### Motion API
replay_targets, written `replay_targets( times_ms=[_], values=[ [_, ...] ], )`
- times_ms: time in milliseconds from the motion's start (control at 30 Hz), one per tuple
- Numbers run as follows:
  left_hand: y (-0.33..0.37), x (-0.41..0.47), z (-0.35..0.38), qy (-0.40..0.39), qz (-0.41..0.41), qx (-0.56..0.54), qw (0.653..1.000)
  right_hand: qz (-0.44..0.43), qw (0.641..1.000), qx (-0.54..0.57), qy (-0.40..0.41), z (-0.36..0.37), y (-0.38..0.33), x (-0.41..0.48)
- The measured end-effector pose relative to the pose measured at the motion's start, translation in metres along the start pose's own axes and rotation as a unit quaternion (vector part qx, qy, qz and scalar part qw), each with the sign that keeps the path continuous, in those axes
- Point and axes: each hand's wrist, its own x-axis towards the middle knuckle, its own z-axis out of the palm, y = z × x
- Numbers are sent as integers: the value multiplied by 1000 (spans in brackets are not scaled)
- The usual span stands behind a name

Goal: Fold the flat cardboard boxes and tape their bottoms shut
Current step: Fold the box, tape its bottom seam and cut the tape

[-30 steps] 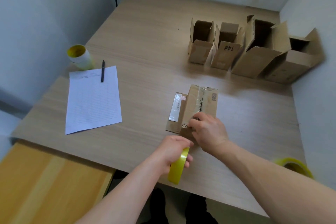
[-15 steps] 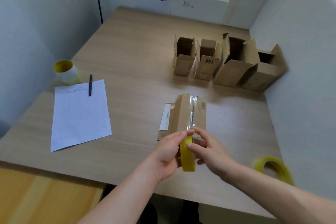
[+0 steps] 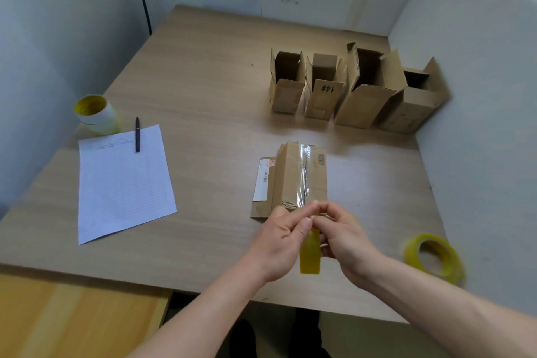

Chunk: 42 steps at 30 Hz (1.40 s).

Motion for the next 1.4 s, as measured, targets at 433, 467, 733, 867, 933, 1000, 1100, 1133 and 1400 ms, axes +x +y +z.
replay_targets(
  times_ms=[433, 467, 733, 867, 933, 1000, 1100, 1133, 1400],
  values=[
    [0, 12, -10, 24, -22, -86, 996, -22, 983, -179, -14, -16, 7, 8],
    [0, 14, -8, 14, -19, -66, 998, -24, 982, -184, -23, -16, 7, 8],
    [-8, 15, 6, 41, -19, 51, 998, -12, 969, -237, -76, -25, 12, 8],
    [-14, 16, 13, 70, -33, 66, 995, -26, 968, -235, -90, -24, 10, 5],
    [-17, 17, 16, 103, -52, 40, 993, -9, 972, -199, -120, -27, 8, 2],
    [-20, 20, 18, 142, -77, -7, 987, -11, 971, -180, -158, -36, 5, -3],
    [-21, 24, 17, 187, -101, -78, 974, -28, 980, -97, -170, -57, 3, -6],
    [-20, 25, 17, 202, -100, -81, 971, -28, 982, -104, -154, -64, 1, -4],
    [-30, 45, 27, 308, -86, 48, 946, -55, 800, -598, 13, -71, 0, 40]
  ],
)
